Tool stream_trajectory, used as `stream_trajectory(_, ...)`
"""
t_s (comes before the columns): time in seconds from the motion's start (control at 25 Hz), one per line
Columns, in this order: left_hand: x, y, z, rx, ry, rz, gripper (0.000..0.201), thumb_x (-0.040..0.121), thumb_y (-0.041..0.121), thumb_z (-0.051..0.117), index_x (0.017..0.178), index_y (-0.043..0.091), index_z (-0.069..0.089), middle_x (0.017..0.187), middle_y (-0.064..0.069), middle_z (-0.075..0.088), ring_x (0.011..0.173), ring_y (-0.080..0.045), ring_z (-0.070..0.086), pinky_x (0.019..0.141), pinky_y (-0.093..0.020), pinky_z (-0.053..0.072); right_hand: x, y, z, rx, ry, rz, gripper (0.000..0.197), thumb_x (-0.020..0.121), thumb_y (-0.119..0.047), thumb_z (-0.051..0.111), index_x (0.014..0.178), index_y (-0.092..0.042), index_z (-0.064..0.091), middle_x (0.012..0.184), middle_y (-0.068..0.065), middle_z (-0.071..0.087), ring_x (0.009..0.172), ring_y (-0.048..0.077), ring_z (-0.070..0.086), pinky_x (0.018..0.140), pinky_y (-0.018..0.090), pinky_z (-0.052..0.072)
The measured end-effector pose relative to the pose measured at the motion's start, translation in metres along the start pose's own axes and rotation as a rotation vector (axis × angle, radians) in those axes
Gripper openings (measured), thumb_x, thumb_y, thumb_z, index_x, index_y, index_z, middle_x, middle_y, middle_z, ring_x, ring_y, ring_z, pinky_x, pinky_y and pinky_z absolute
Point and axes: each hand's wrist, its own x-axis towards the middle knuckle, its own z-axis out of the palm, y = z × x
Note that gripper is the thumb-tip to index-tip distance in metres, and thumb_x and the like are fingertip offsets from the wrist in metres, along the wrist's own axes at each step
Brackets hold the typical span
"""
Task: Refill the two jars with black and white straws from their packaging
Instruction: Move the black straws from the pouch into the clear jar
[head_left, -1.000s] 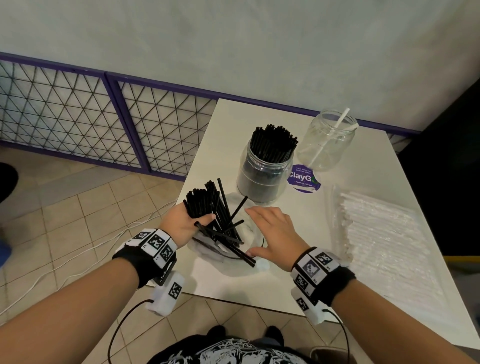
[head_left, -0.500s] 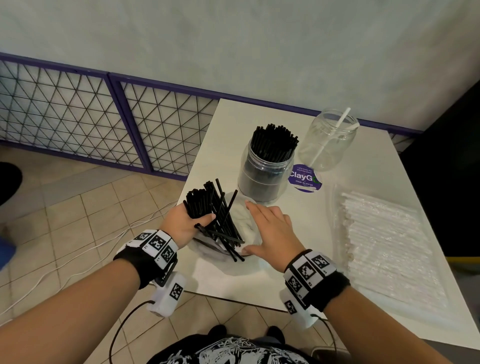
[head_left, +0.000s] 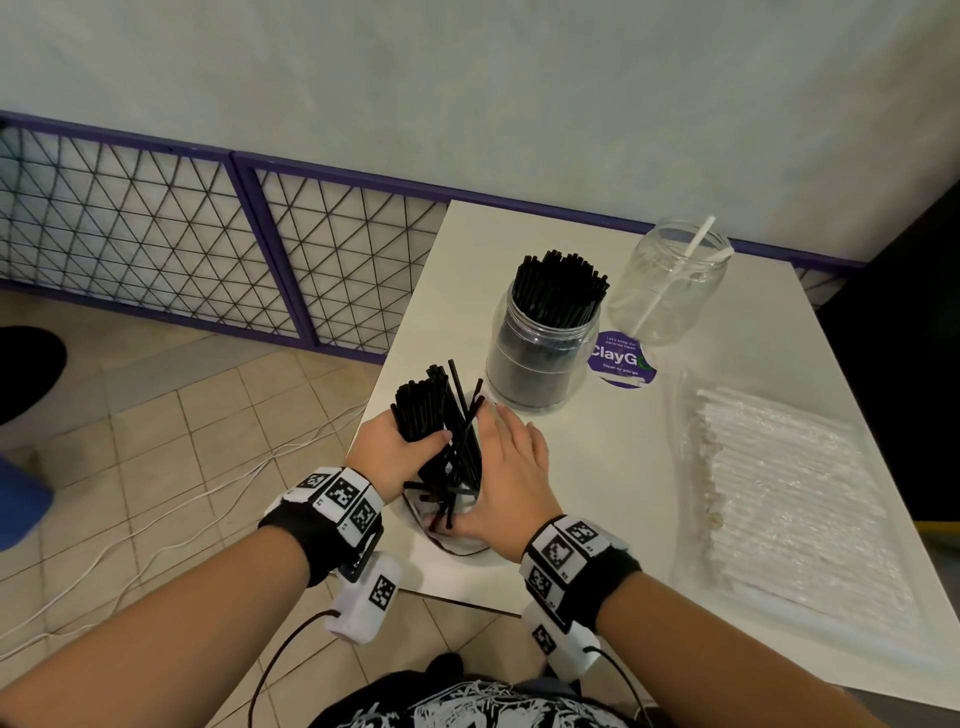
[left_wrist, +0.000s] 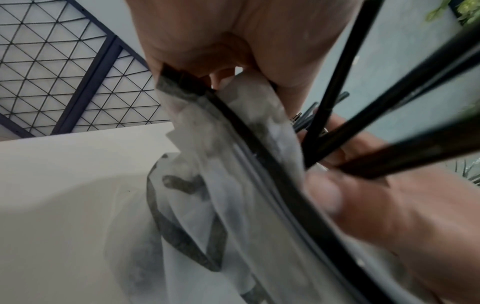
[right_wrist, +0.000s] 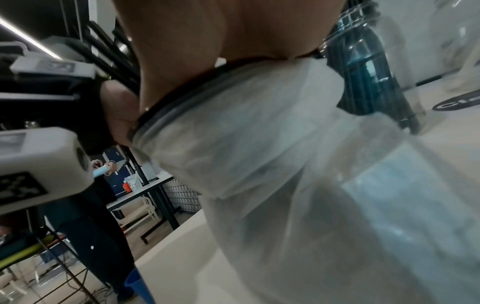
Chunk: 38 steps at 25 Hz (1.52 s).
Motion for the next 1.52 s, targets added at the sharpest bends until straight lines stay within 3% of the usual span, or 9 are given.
stream_trajectory(0.24,-0.002,-0.001,-0.002,-0.106,-0.053,0.01,0.048,0.061,0.059,0.066,0.095,0.025,0.067,0.089,0.002,0.073,0.087,-0.015,0.069,0.084,-0.041,0.055,0.011,-0.003,0.012,0.265,0.141,0.034,0.099,0.067,-0.054,0.07,0.147,-0.022,0.022,0.125,-0.009,0.054,0.122,0.012,0.038,0.112,0.034,0.02)
stream_trajectory(0.36,-0.003,0.0,-0.001,-0.067,-0.051,-0.009,0.044,0.064,0.054,0.07,0.092,0.02,0.067,0.089,-0.003,0.072,0.088,-0.021,0.068,0.084,-0.042,0.055,0.014,0.001,0.018,0.389,0.201,0.083,0.047,0.071,-0.047,0.06,0.116,-0.032,0.057,0.086,-0.014,0.064,0.094,0.013,0.056,0.099,0.04,0.037)
stream_trajectory(0.52,-0.006,-0.001,-0.007,0.014,-0.046,0.005,0.049,0.067,0.054,0.065,0.097,0.016,0.066,0.09,-0.003,0.07,0.087,-0.018,0.066,0.083,-0.043,0.054,0.014,0.01,0.005,0.624,0.229,0.161,0.01,0.086,-0.028,0.055,0.086,-0.028,0.064,0.075,-0.011,0.064,0.076,0.008,0.061,0.078,0.033,0.051)
stream_trajectory(0.68,-0.007,0.001,-0.013,0.0,-0.051,0.014,0.056,0.063,0.057,0.06,0.098,0.013,0.065,0.09,-0.006,0.069,0.087,-0.021,0.065,0.084,-0.045,0.053,0.023,0.019,-0.015,0.651,0.213,0.243,0.015,0.094,-0.014,0.051,0.104,-0.022,0.058,0.091,-0.005,0.061,0.085,0.011,0.061,0.086,0.032,0.05)
stream_trajectory(0.76,-0.008,0.004,-0.012,0.005,-0.053,0.014,0.048,0.069,0.05,0.064,0.099,0.012,0.065,0.091,-0.007,0.069,0.088,-0.023,0.064,0.084,-0.045,0.053,0.031,0.02,-0.021,0.576,0.119,0.254,0.026,0.092,-0.013,0.053,0.118,-0.018,0.054,0.109,0.001,0.056,0.099,0.018,0.059,0.096,0.036,0.047)
stream_trajectory(0.84,-0.009,0.005,-0.009,0.0,-0.05,0.013,0.034,0.076,0.038,0.07,0.097,0.011,0.065,0.09,-0.008,0.069,0.088,-0.024,0.065,0.084,-0.044,0.053,0.037,0.018,-0.025,0.49,0.004,0.238,0.037,0.089,-0.013,0.06,0.125,-0.014,0.052,0.114,-0.003,0.053,0.105,0.011,0.052,0.099,0.027,0.041)
stream_trajectory(1.0,-0.01,0.006,-0.006,-0.094,-0.04,-0.033,0.051,0.062,0.054,0.065,0.096,0.017,0.067,0.091,-0.005,0.071,0.088,-0.02,0.067,0.085,-0.045,0.054,0.046,0.016,-0.02,0.514,-0.132,0.274,0.043,0.071,-0.026,0.077,0.11,-0.021,0.06,0.103,-0.002,0.069,0.097,0.016,0.063,0.092,0.037,0.049)
stream_trajectory(1.2,-0.012,0.013,-0.002,-0.184,-0.033,-0.039,0.059,0.055,0.053,0.065,0.1,0.016,0.066,0.097,-0.005,0.071,0.094,-0.02,0.067,0.09,-0.044,0.053,0.056,0.015,0.002,0.411,-0.14,0.3,0.069,0.041,-0.06,0.062,0.102,-0.029,0.059,0.094,-0.002,0.069,0.094,0.022,0.064,0.083,0.047,0.053)
stream_trajectory(1.52,-0.006,0.014,-0.008,-0.243,-0.042,0.005,0.058,0.061,0.057,0.066,0.107,0.023,0.067,0.102,0.002,0.072,0.099,-0.015,0.067,0.094,-0.043,0.052,0.046,0.01,0.002,0.534,0.13,0.133,0.052,0.07,-0.041,0.069,0.118,-0.025,0.055,0.108,-0.006,0.056,0.102,0.012,0.057,0.092,0.036,0.048)
